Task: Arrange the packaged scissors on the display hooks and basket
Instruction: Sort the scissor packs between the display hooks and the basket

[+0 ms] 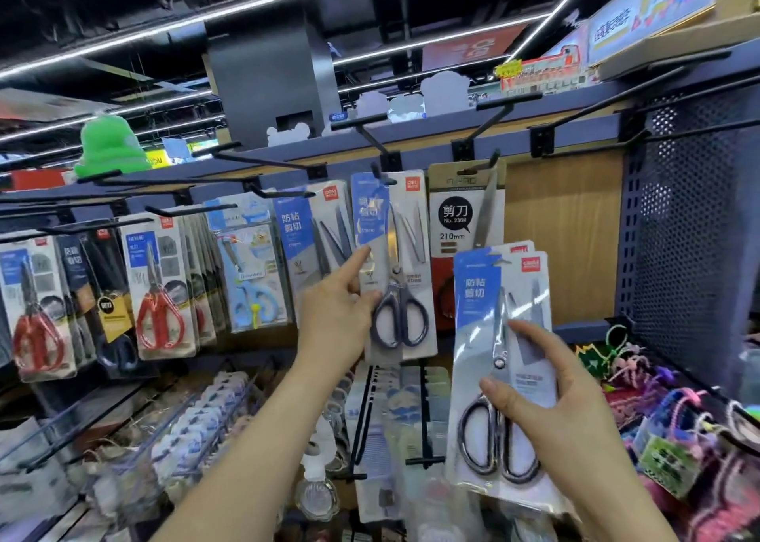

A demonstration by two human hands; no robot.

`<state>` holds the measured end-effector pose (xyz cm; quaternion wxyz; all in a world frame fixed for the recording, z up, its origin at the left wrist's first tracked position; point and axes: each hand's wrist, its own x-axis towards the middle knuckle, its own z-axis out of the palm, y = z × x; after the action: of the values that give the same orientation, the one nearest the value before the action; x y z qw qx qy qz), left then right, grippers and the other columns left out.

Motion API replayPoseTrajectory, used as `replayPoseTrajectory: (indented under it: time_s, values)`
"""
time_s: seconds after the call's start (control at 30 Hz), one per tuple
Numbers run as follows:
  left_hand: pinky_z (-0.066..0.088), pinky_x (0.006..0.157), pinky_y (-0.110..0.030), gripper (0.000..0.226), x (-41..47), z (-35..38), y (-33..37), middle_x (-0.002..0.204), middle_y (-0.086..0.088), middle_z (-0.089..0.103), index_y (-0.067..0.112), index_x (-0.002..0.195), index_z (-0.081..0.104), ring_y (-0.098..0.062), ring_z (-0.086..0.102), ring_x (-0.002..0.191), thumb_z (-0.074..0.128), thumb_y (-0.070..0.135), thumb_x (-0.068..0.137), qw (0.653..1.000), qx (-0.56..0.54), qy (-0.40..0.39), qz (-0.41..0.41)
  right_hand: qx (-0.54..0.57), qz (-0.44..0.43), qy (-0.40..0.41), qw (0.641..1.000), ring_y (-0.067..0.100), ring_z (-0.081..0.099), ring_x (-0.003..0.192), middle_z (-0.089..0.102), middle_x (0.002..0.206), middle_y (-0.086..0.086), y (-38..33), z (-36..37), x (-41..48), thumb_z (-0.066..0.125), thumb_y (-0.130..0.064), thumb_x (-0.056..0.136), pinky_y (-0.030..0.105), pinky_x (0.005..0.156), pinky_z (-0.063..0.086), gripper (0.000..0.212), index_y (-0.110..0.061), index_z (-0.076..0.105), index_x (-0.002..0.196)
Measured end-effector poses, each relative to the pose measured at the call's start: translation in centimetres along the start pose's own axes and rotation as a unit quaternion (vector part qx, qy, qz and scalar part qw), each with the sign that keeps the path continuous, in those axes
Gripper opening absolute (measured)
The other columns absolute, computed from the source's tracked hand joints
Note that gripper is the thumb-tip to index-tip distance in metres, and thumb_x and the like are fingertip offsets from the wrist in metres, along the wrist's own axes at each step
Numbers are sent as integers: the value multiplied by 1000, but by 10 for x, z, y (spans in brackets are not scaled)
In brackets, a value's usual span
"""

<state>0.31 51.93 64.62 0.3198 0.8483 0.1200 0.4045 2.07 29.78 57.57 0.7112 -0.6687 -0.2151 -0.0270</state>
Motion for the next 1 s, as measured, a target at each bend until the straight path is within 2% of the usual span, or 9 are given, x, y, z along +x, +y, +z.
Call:
replayPoseTrajectory:
  time_s: [0.13,0.3,0.37,0.47,0.57,0.67,0.8,0.9,1.0]
  values:
    - [51,84,-31,64,29,26,-5,103,-7,67,39,149,36,-22,61,89,61,15,95,993,110,-17,-37,37,-17,-1,999,-1,53,124,47,141,-30,1,-5,6,81,-19,74,29,99,45,85,-63,37,132]
    - [50,74,-40,81,37,46,-14,95,-8,50,33,155,8,-26,51,84,50,1,94,942,332,-46,27,99,-5,8,995,0,66,106,60,127,-26,5,-4,15,82,-22,68,35,95,52,100,-60,26,142]
    - [50,75,-42,82,36,46,-12,93,-6,45,33,155,6,-25,46,80,50,1,94,940,336,-53,31,117,-3,6,993,7,69,105,67,122,-18,5,-2,17,81,-25,66,41,95,53,87,-53,40,138]
    - [51,80,-40,70,28,39,-8,105,-6,55,34,152,23,-24,55,89,52,7,95,959,279,-30,26,136,2,2,991,16,72,99,75,108,-8,7,2,19,78,-25,65,47,92,55,57,-42,60,116]
    - [57,74,-37,32,-3,29,4,92,5,63,31,127,59,-15,65,80,55,19,97,999,34,-15,19,140,5,-4,990,19,72,99,75,106,-5,11,7,20,79,-30,64,48,91,56,54,-34,63,116]
    - [55,65,-34,12,-48,26,19,78,11,64,42,101,63,-9,60,65,63,32,93,980,-164,-107,-40,146,-1,1,989,18,72,96,75,103,-5,11,15,21,79,-34,62,44,86,57,54,-32,62,113]
    - [55,65,-27,30,-84,33,10,78,8,66,43,104,66,-11,61,68,78,42,76,965,-225,-125,-51,147,-11,34,989,15,72,93,74,103,-4,11,27,18,70,-41,70,38,80,57,40,-33,59,108]
    - [54,67,-28,32,-91,33,-1,81,7,67,41,93,69,-7,58,69,73,58,65,980,-182,-59,-60,143,-13,35,989,10,66,109,63,126,-10,9,35,14,54,-48,85,37,89,54,32,-49,50,117]
    - [54,69,-29,18,-93,29,-7,77,6,69,35,86,67,-9,63,70,75,47,76,972,-213,-40,-95,104,-39,15,994,11,56,125,52,141,-15,9,39,11,47,-36,100,40,103,47,39,-58,40,132]
